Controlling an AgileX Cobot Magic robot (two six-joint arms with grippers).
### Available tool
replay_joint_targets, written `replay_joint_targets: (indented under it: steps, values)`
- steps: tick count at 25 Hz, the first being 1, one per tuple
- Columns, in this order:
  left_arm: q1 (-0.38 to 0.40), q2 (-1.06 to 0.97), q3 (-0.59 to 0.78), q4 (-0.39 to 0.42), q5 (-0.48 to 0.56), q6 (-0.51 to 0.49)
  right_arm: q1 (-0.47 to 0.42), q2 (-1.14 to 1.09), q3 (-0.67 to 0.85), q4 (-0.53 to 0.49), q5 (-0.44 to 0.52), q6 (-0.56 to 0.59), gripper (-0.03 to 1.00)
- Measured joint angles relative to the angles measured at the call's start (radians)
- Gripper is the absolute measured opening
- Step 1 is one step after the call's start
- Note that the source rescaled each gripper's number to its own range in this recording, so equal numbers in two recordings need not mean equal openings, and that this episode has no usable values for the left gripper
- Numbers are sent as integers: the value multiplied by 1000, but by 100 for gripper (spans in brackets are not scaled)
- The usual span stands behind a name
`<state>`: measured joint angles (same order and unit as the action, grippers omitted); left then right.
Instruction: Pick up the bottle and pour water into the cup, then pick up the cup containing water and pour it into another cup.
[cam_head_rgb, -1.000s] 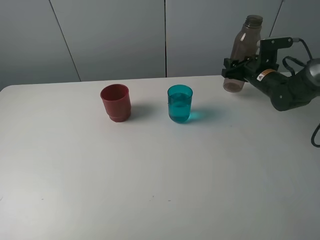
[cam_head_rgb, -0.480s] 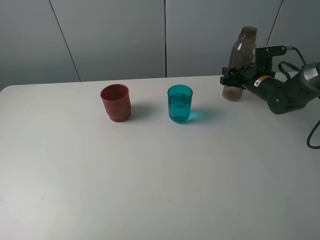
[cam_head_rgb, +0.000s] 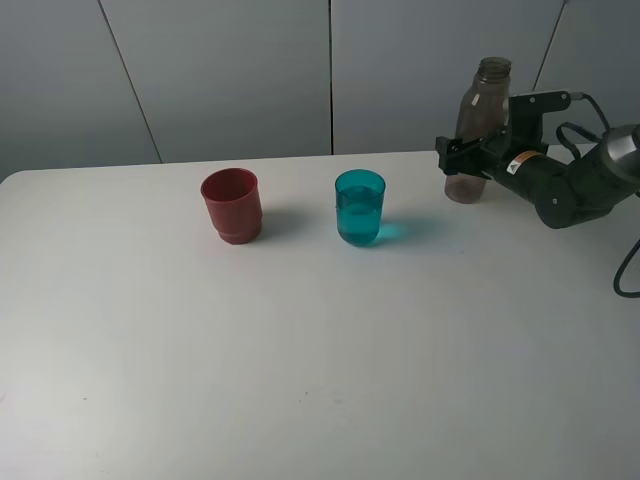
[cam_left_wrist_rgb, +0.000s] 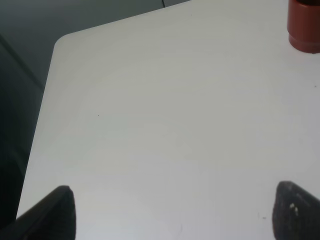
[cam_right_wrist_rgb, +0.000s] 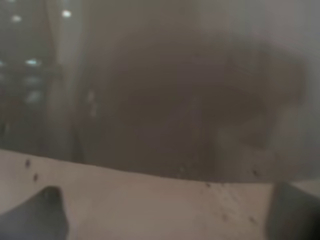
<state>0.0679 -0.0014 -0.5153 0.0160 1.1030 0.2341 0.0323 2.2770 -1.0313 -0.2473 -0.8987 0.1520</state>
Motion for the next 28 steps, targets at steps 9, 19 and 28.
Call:
replay_joint_targets:
  steps: [9,19,28]
  values:
    - [0,0,0,0,0,0,0,-100,117,-4,113,6,99]
    - [0,0,0,0,0,0,0,-338,464,-10,139,-11,100]
    - [0,0,0,0,0,0,0,-573,721,-194,141,-11,100]
